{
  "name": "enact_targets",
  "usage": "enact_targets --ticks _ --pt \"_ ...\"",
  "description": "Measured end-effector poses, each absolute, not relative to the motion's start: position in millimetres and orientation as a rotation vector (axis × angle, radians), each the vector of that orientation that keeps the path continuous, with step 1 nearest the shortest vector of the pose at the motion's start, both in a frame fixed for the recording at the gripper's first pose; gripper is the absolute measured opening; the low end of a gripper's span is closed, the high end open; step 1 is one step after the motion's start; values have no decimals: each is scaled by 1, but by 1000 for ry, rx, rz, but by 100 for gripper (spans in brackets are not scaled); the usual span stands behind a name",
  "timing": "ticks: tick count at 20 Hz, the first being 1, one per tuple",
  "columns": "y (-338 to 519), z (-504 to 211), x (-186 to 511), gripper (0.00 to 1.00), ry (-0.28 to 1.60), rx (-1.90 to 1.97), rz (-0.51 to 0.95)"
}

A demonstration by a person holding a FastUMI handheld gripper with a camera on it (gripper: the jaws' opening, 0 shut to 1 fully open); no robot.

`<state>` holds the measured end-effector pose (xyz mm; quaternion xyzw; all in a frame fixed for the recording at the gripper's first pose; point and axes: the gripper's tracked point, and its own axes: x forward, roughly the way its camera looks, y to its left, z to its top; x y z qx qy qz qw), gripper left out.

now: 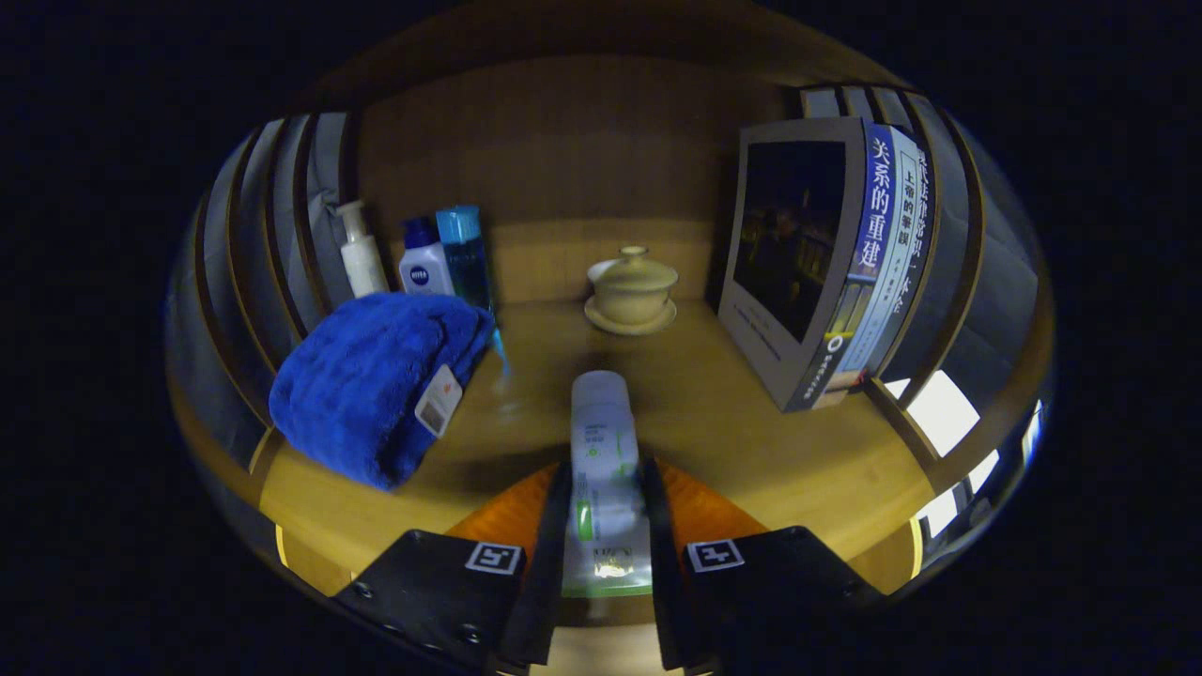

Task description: Pull open the drawer, take out the items inside it, and place them on the countertop above the cabinet.

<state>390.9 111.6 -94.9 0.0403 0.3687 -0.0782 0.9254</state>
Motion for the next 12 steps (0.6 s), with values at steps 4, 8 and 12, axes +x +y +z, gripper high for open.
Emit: enact_targets --ticks 4,8,12 --pt "107 -97 392 52 734 69 -138" --pt "105 -105 388 61 744 22 -135" --pt "108 -100 385 80 701 23 -144"
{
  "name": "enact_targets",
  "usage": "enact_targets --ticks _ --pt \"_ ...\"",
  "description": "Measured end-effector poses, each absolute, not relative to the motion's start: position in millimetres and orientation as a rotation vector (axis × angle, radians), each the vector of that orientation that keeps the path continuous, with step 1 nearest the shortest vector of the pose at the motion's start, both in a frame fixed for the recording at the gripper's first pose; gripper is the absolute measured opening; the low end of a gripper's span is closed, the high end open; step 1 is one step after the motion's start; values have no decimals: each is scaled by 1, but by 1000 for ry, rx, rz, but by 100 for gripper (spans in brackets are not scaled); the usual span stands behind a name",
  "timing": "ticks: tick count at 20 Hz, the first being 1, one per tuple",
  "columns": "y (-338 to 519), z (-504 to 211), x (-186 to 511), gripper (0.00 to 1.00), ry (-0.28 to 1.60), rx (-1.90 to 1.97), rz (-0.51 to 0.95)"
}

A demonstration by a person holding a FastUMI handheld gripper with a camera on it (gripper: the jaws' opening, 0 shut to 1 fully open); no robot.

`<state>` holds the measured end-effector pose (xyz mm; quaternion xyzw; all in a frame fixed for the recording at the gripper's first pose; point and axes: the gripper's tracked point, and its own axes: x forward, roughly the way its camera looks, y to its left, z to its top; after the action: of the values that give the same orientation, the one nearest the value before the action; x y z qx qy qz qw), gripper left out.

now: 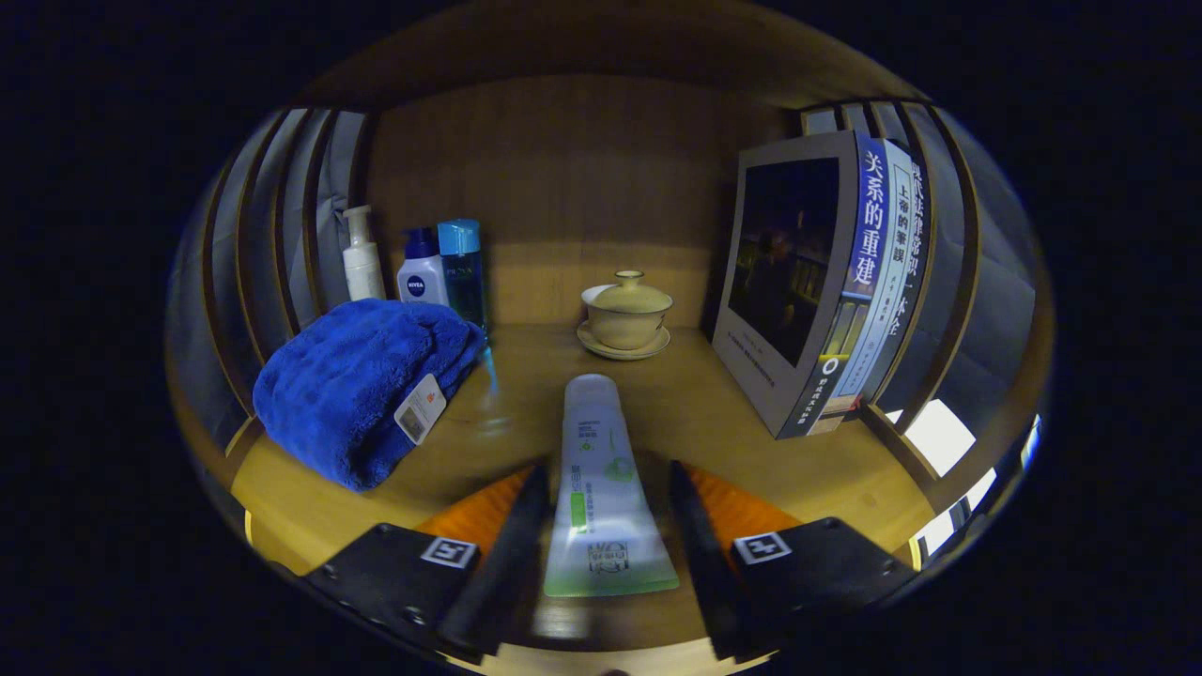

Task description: Pull open the drawer, take out the items inside it, and place them on the countertop above the cabinet.

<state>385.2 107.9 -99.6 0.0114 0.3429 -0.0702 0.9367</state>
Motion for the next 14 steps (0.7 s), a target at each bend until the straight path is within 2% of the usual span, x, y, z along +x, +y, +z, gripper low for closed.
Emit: enact_targets --ticks 4,8,14 --pt "117 -64 384 100 571 -32 -111" --pt "138 -3 359 99 362 -124 -86" --pt "153 68 290 98 184 -122 -131"
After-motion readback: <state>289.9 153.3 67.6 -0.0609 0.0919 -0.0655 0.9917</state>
